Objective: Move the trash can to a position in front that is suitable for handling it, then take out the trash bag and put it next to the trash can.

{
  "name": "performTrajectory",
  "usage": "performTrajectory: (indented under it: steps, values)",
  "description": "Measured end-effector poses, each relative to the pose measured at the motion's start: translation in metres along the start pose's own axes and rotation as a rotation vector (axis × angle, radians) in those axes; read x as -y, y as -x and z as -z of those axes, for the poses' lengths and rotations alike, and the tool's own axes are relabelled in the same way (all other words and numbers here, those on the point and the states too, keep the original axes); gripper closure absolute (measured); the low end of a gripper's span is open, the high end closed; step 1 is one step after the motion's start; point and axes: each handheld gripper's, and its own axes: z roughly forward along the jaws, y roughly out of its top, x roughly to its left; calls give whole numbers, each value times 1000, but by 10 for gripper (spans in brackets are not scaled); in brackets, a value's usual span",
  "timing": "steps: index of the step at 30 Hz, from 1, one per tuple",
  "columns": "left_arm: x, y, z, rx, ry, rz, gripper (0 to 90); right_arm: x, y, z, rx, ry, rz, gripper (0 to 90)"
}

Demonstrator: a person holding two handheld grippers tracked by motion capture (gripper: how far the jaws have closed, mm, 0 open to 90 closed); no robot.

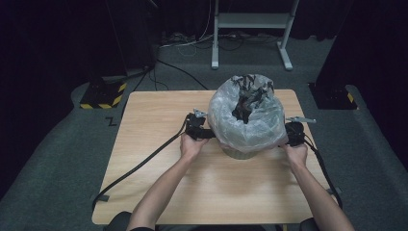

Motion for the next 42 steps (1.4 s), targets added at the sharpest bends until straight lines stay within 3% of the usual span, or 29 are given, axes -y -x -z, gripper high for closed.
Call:
performTrajectory:
  steps: [5, 7, 10, 12, 15, 16, 17, 19, 23, 25, 26, 28, 30, 32, 37, 38, 39, 40, 41, 42]
  values:
    - [1, -2, 0, -1, -4, -5, 196, 1, -4, -1, 24, 14, -12, 272]
    - [1, -4, 1, 12, -29, -26, 166, 1, -4, -1, 27, 8, -17, 256]
    - [5, -9, 6, 10, -78, -54, 150, 6, -1, -4, 17, -31, -45, 247]
    - [10, -15, 15, -3, -85, -49, 150, 13, 2, -7, 16, -85, -63, 236]
    - [20, -26, 28, -32, -111, -57, 148, 21, 4, -9, 32, -128, -57, 230]
    - [24, -31, 33, -45, -120, -56, 147, 27, 3, -11, 49, -149, -9, 225]
    - [29, -35, 37, -52, -119, -43, 147, 27, 3, -11, 49, -149, -9, 225]
    - [38, -44, 45, -65, -132, -32, 147, 30, 0, -12, 73, -135, 40, 225]
    - [52, -64, 50, -94, -219, -72, 147, 34, -3, -14, 108, -113, 84, 217]
    - [57, -72, 51, -93, -232, -72, 148, 38, -1, -14, 115, -91, 145, 201]
    - [61, -79, 53, -97, -248, -73, 148, 41, -2, -15, 121, -65, 120, 198]
    - [65, -87, 54, -112, -260, -83, 147, 41, -2, -15, 113, -66, 121, 191]
    - [67, -91, 55, -114, -257, -83, 144, 41, -2, -15, 114, -67, 123, 189]
    - [71, -99, 56, -98, -243, -55, 109, 41, -1, -15, 114, -69, 129, 187]
    - [85, -107, 61, -83, -148, -65, 50, 41, -3, -13, 108, -83, 123, 176]
    - [86, -108, 61, -78, -139, -67, 43, 40, -3, -12, 108, -98, 114, 177]
    - [87, -109, 61, -73, -130, -71, 34, 38, -2, -9, 94, -122, 75, 176]
    - [88, -109, 61, -70, -123, -70, 34, 38, -2, -9, 94, -122, 75, 176]
    - [89, -109, 61, -74, -123, -67, 31, 36, -2, -4, 86, -134, 39, 174]
    - [89, -109, 61, -74, -123, -67, 31, 36, -2, -4, 86, -134, 39, 174]
